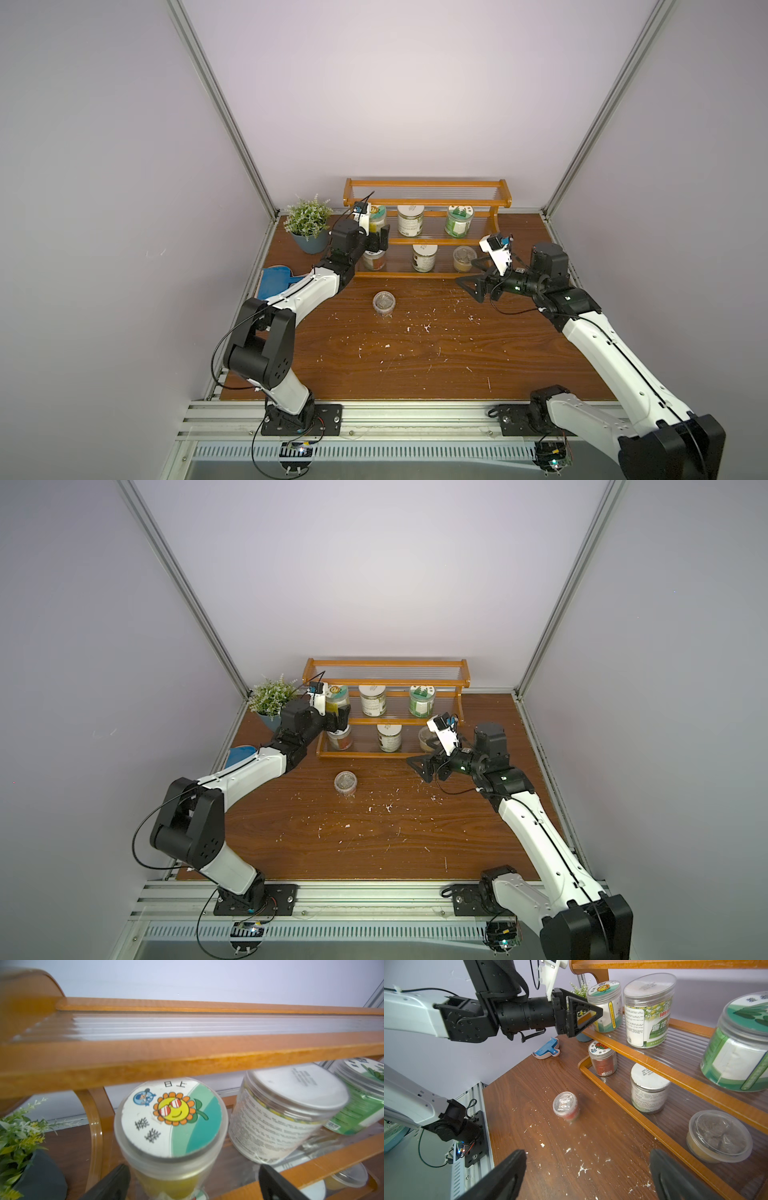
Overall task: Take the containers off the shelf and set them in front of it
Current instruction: 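Pick up a container from the shelf.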
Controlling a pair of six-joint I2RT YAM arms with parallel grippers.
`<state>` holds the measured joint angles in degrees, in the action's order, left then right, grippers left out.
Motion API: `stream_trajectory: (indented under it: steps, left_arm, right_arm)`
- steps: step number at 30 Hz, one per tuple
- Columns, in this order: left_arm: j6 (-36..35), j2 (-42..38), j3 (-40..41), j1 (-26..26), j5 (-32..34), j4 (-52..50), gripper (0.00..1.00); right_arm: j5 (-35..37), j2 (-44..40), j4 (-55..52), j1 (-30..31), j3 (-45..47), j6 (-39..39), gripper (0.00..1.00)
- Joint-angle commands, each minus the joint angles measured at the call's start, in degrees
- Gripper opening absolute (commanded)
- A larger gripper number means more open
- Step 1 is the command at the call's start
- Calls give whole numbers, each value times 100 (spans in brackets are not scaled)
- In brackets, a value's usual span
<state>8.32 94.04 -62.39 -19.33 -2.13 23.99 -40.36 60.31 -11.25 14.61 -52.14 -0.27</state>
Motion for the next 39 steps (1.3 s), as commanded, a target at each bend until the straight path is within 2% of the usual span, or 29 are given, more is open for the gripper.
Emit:
stream_trajectory:
  steps: [1,18,23,26,39]
  left_arm:
    - [6,99,-179,105,154,161,100]
    - [-68,877,-1020,227,66,39,100]
    - [-59,993,-1145,246,-47,30,91]
    - [-48,952,-1127,246,-78,64,83]
    - [-89,149,-601,150,-165,4,81]
  right_arm:
    - [36,-134,19,33,-200,-109,99]
    - [45,-105,15,32,-211,-122,99]
    - [81,-127,15,32,-200,-130,100]
    - [90,-116,8,30,-203,-140,100]
    - [84,-37,51,26,-185,-144,100]
